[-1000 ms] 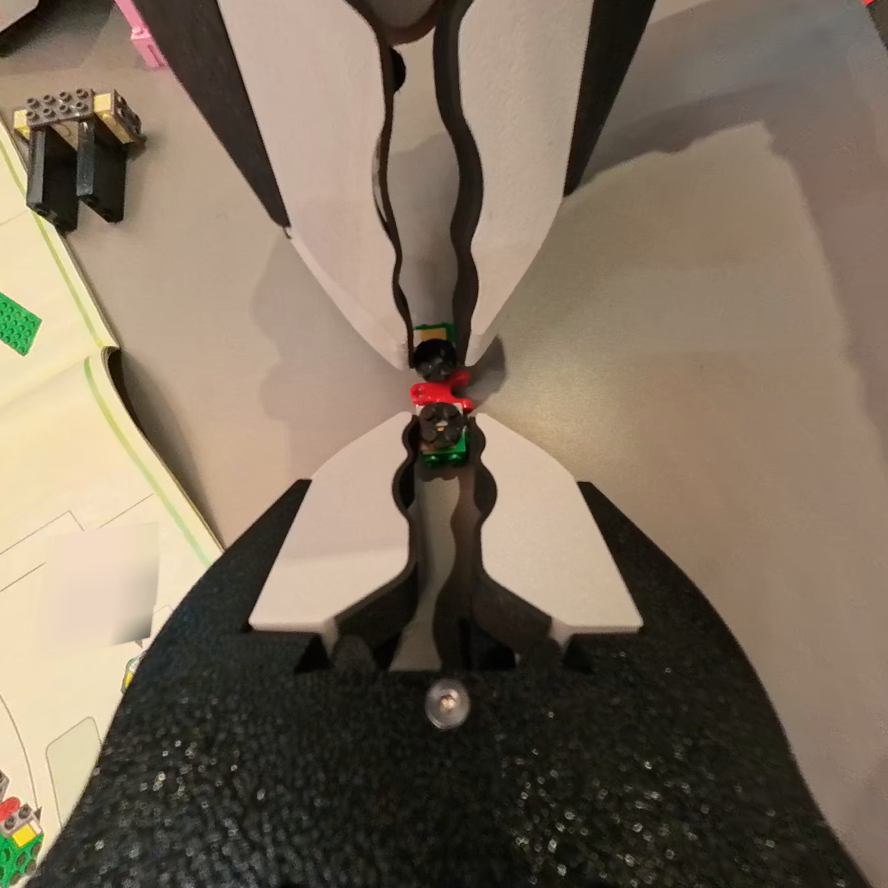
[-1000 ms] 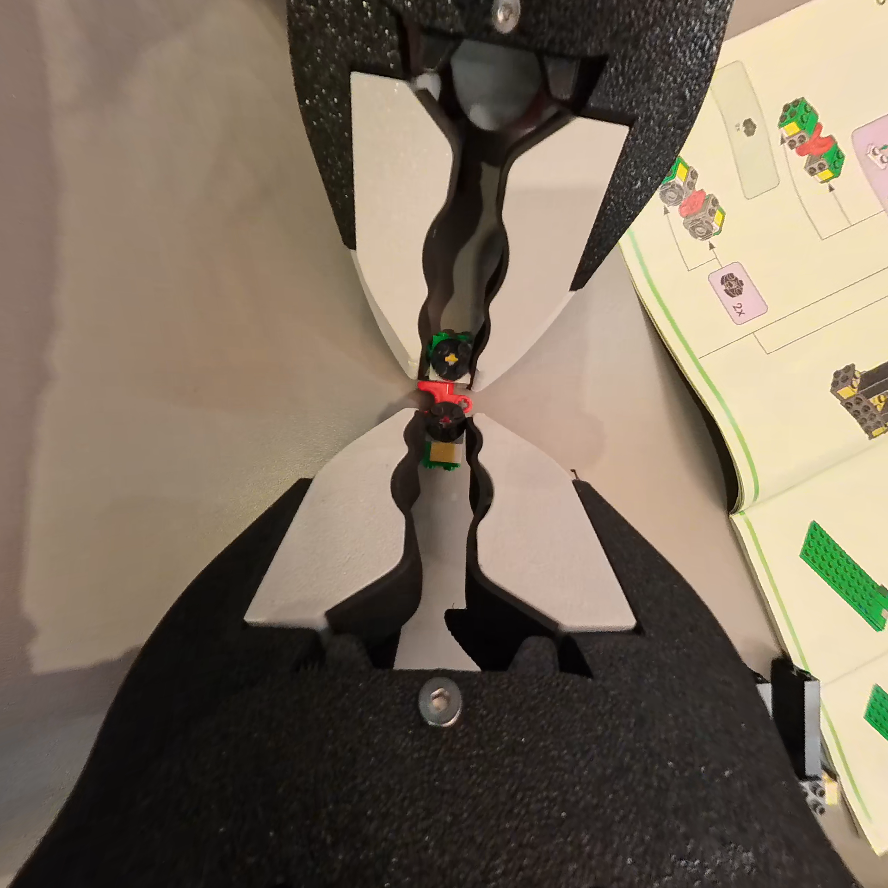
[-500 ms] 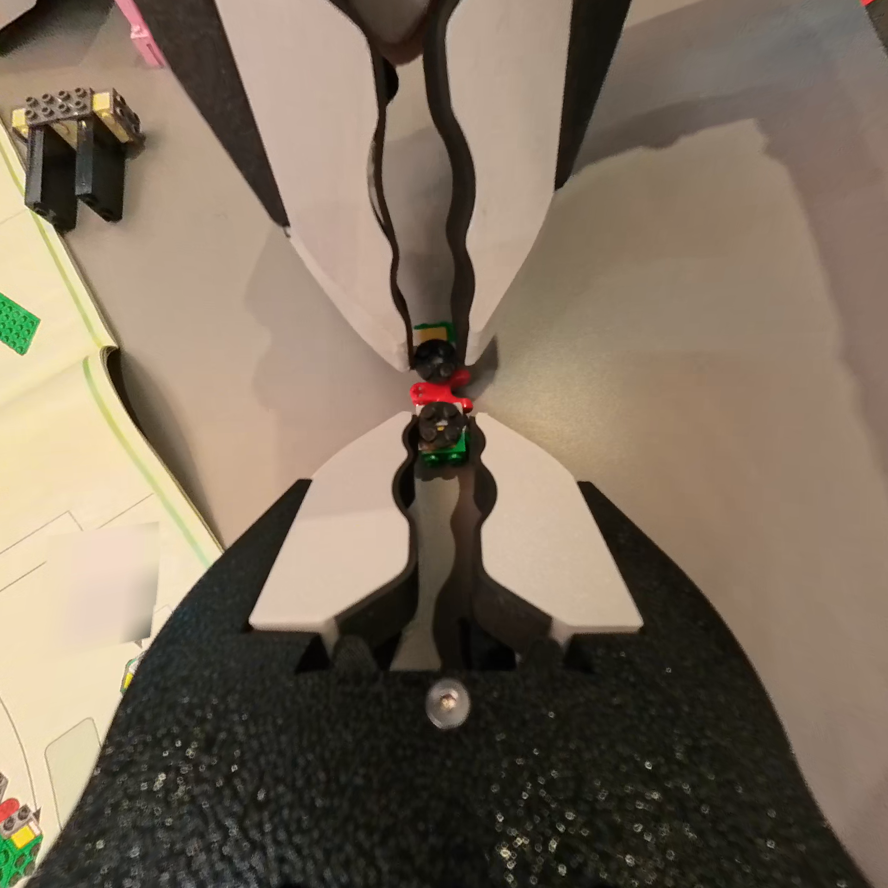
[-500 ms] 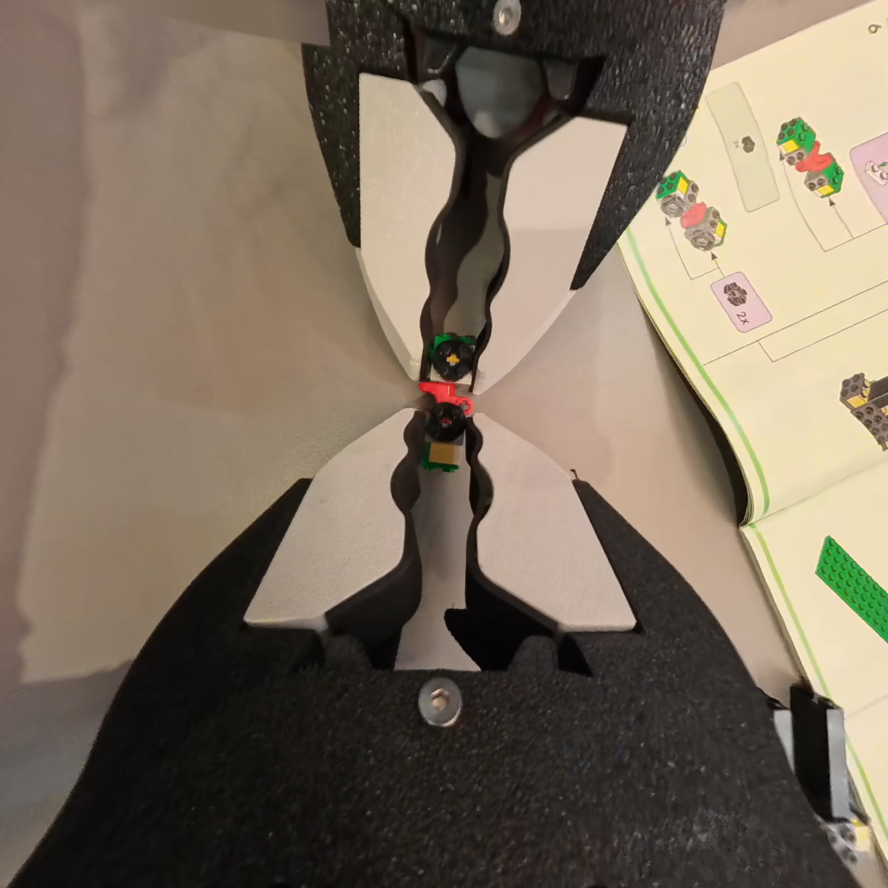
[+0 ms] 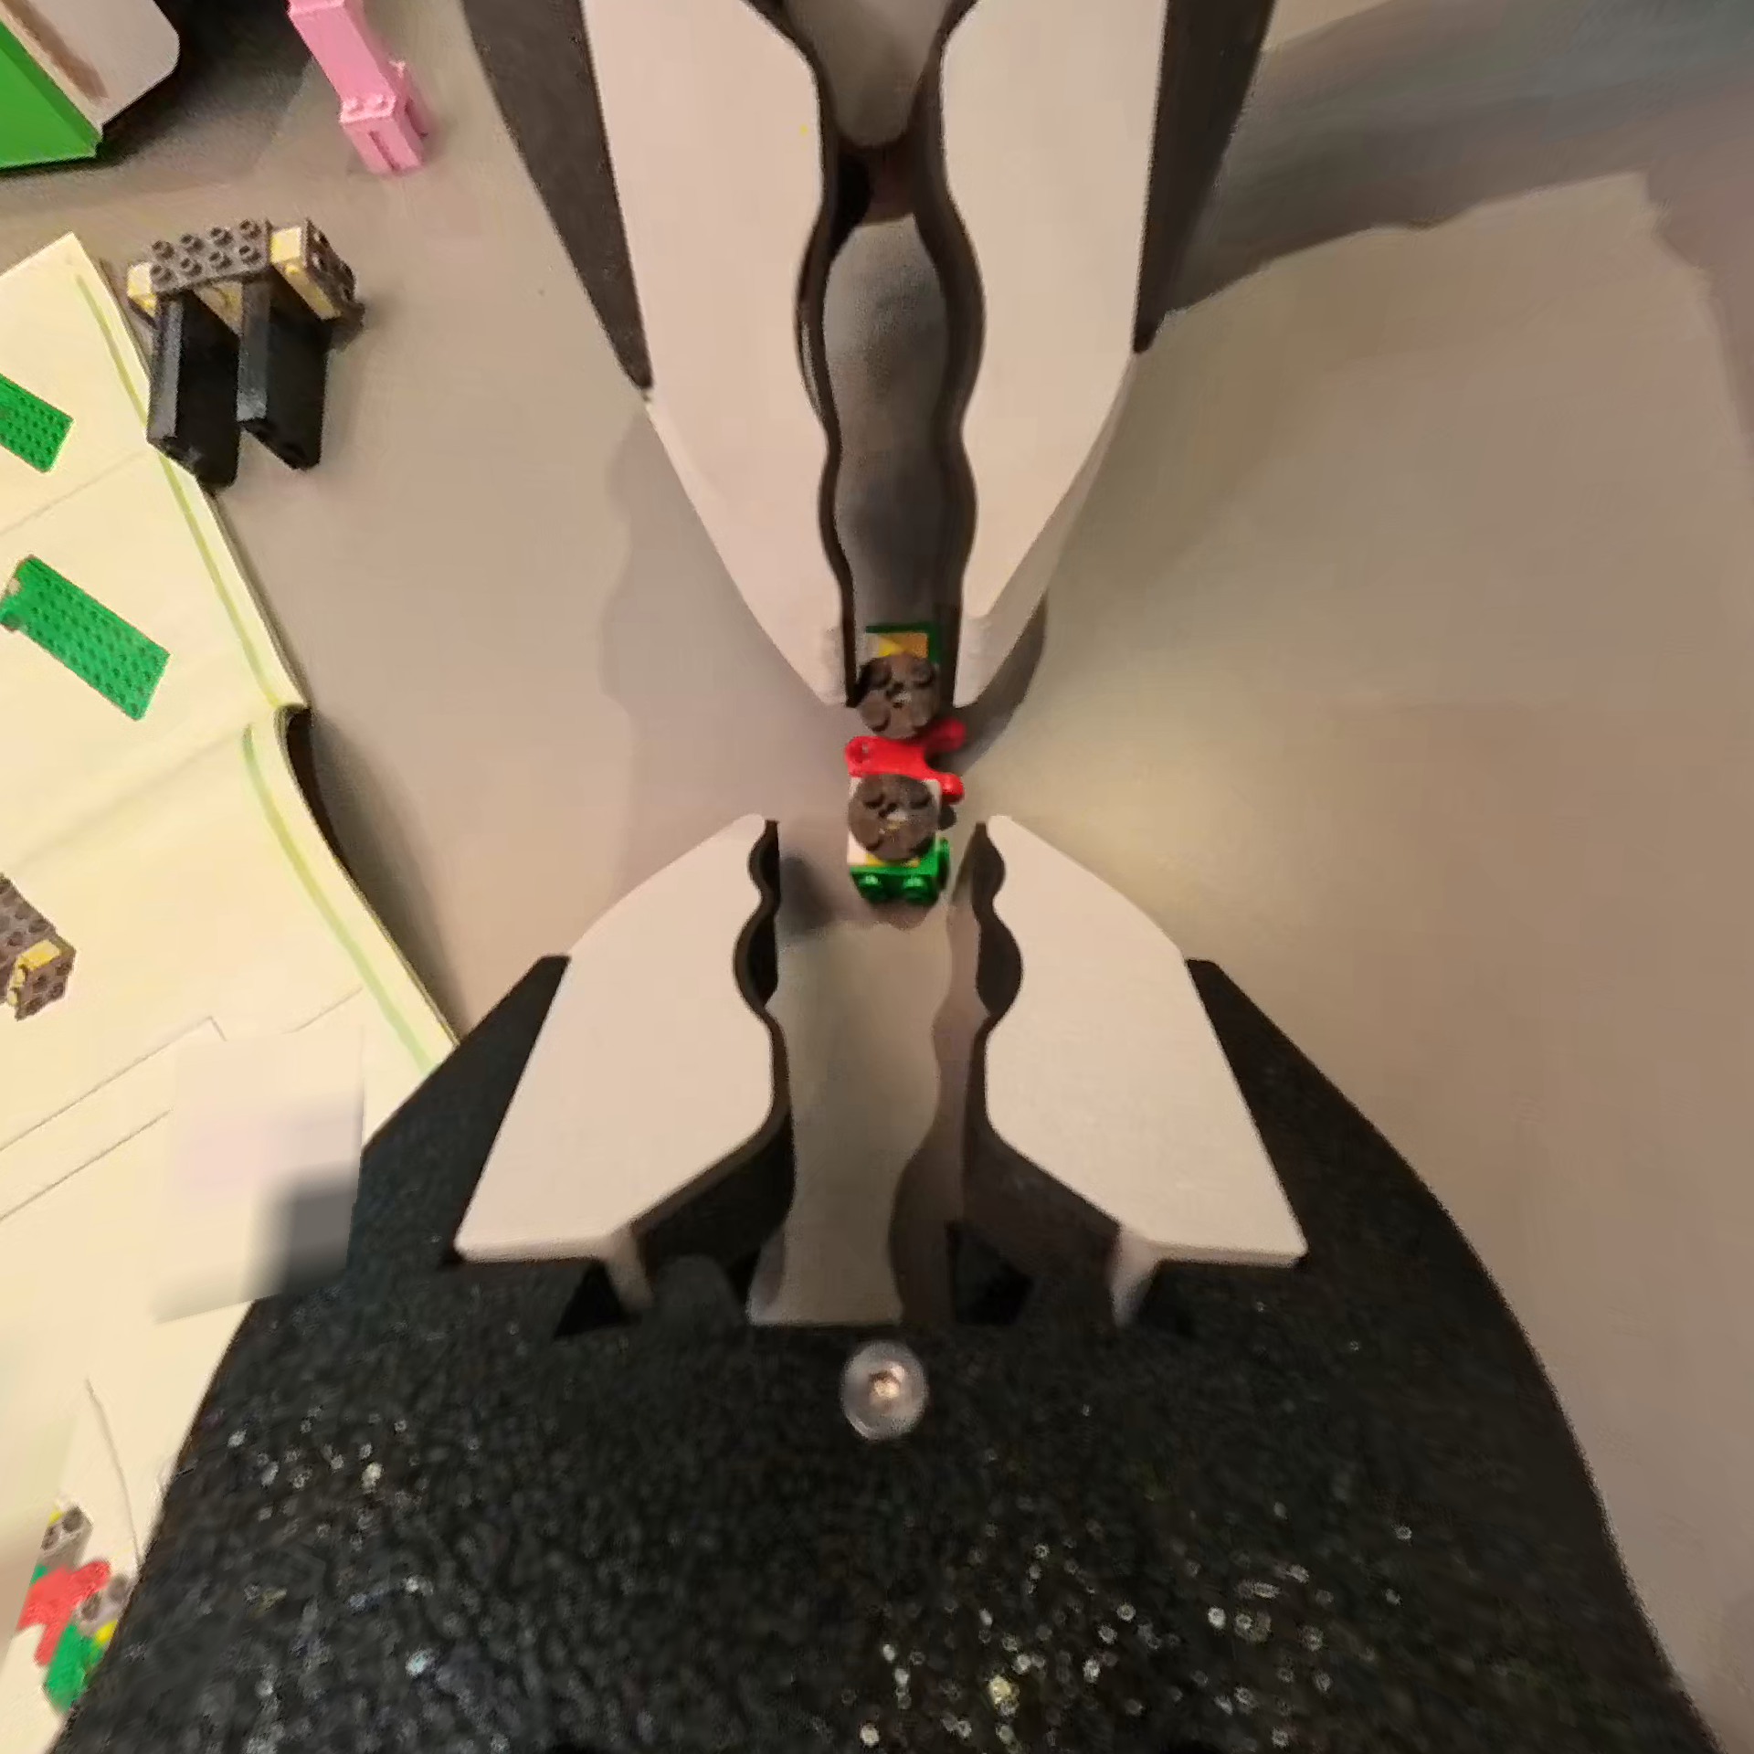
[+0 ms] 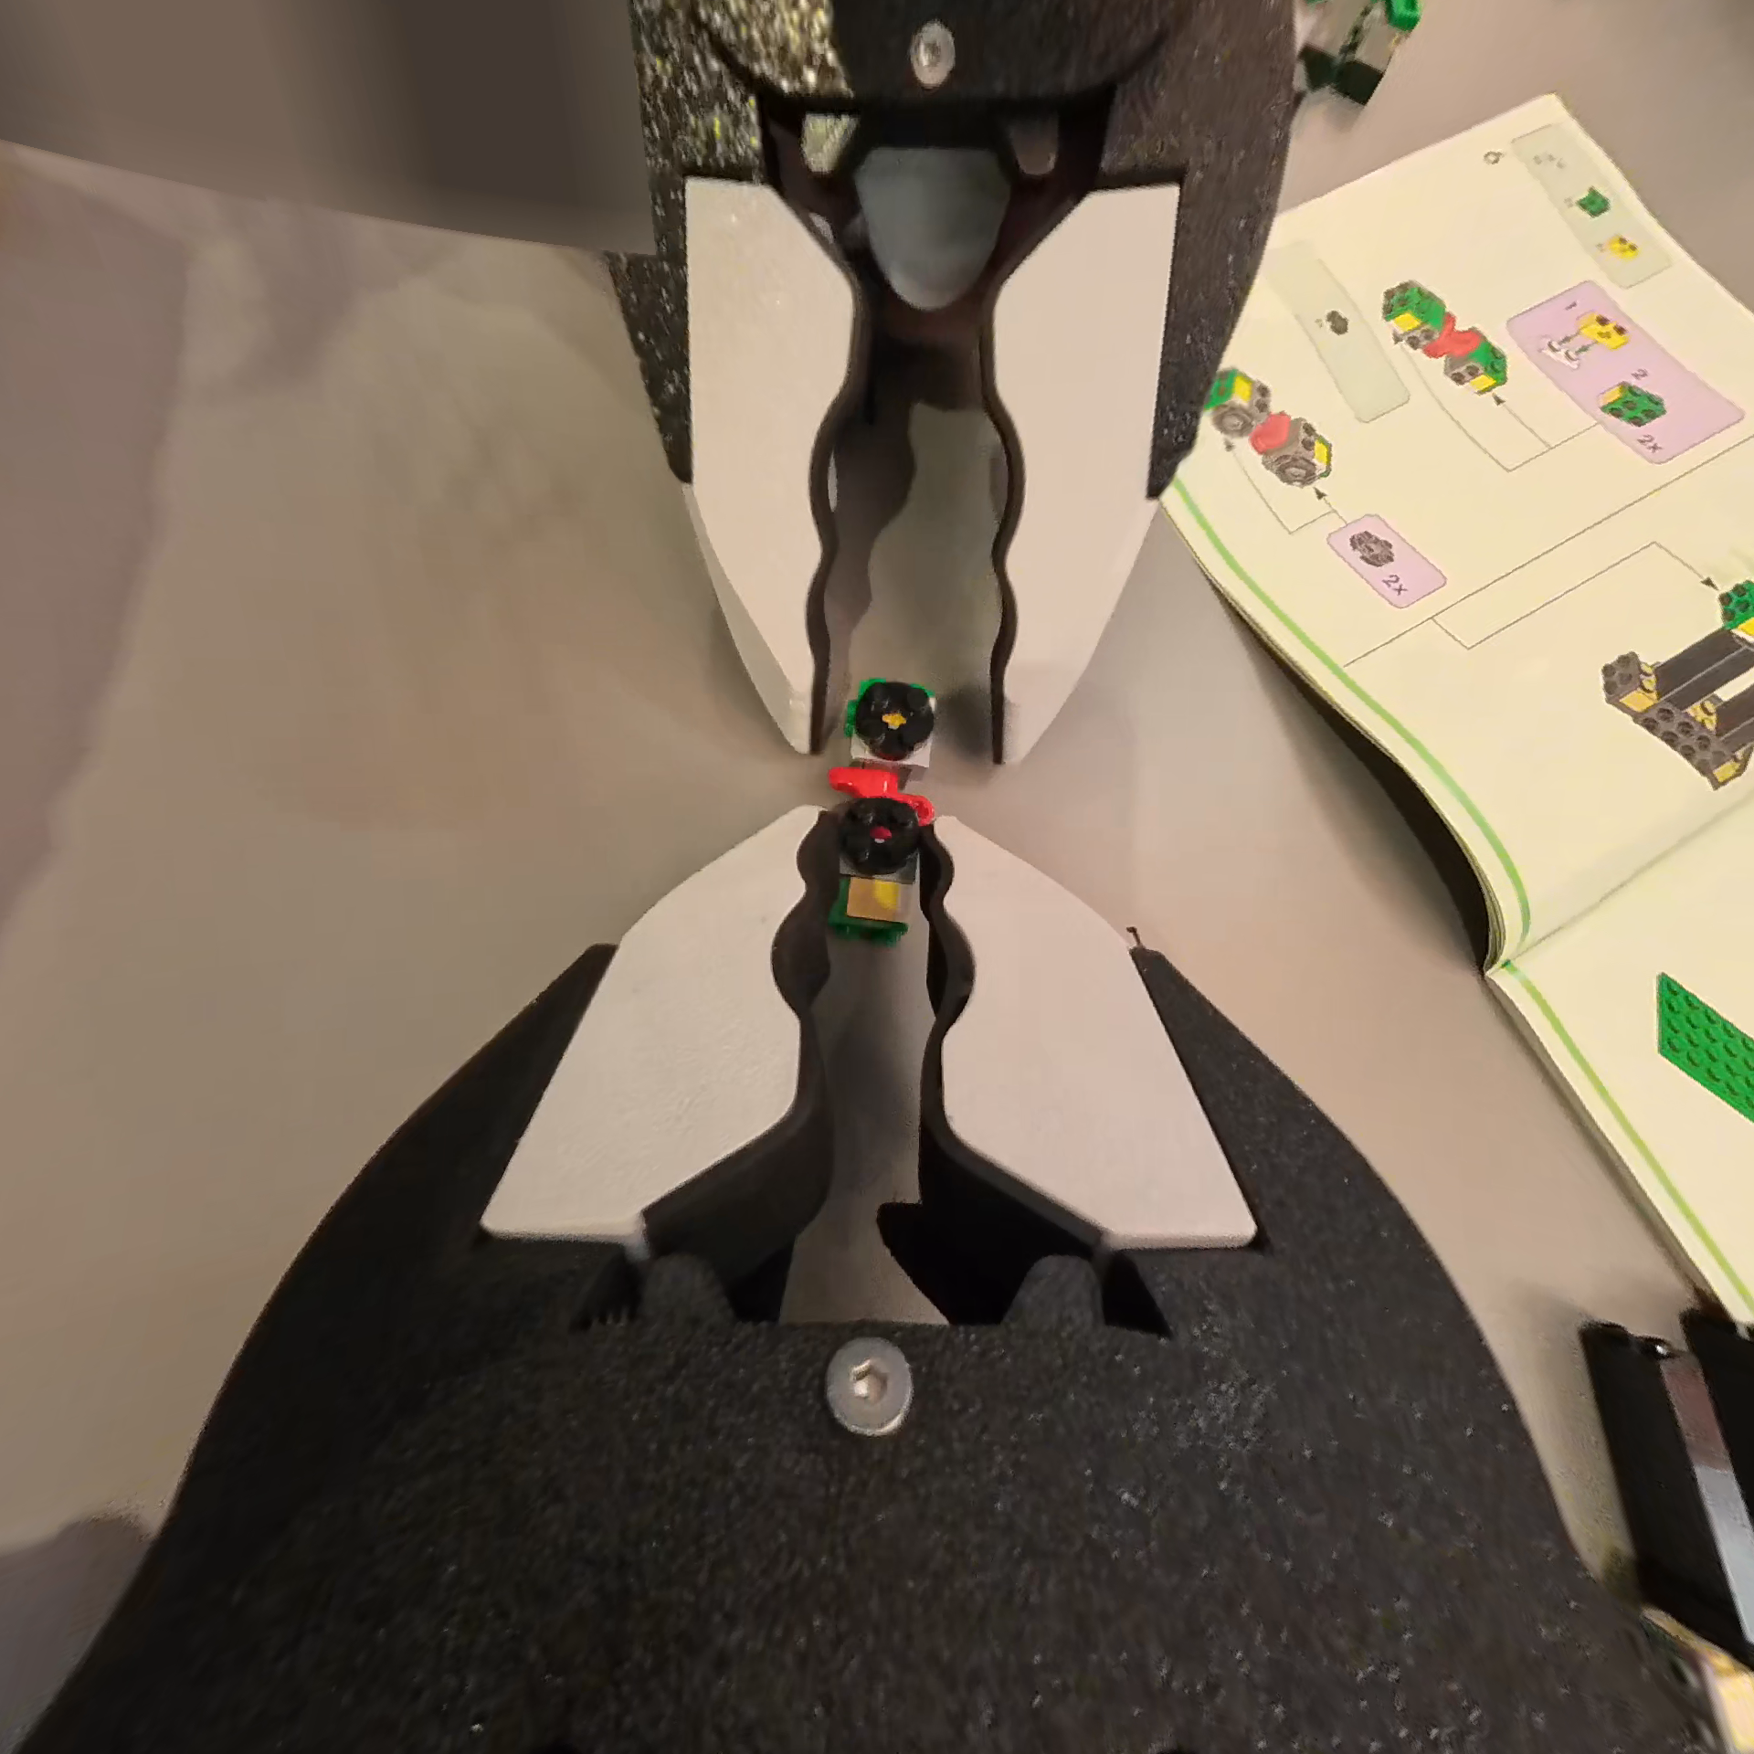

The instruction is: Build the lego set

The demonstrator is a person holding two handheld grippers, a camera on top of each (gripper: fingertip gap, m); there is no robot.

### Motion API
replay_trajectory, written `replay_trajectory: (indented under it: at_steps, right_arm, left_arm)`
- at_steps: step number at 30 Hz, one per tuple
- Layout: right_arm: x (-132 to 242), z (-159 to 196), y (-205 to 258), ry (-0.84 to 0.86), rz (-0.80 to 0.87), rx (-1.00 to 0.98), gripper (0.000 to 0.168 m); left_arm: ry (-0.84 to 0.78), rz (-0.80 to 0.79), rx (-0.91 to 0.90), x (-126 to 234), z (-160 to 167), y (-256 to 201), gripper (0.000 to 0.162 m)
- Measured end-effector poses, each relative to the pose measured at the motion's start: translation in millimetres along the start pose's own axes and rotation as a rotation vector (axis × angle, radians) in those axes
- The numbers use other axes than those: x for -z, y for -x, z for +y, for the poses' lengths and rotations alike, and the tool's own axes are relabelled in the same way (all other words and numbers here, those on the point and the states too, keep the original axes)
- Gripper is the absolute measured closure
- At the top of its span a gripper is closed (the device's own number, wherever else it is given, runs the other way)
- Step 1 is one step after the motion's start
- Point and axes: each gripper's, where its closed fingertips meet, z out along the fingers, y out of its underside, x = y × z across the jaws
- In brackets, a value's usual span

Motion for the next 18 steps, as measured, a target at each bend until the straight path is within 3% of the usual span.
replay_trajectory:
  at_steps: [10, 18]
  right_arm:
    - [1.8, 0.7, 0.0, -0.104, 0.015, -0.03, 0.152]
    - [4.1, 0.5, 0.1, -0.157, 0.035, -0.005, 0.153]
  left_arm:
    - [0.012, 0.1, 0.028, -8.9, -5.2, -6.4, 0.14]
    - [0.001, 0.047, -0.03, -9.2, -7.2, -5.6, 0.142]
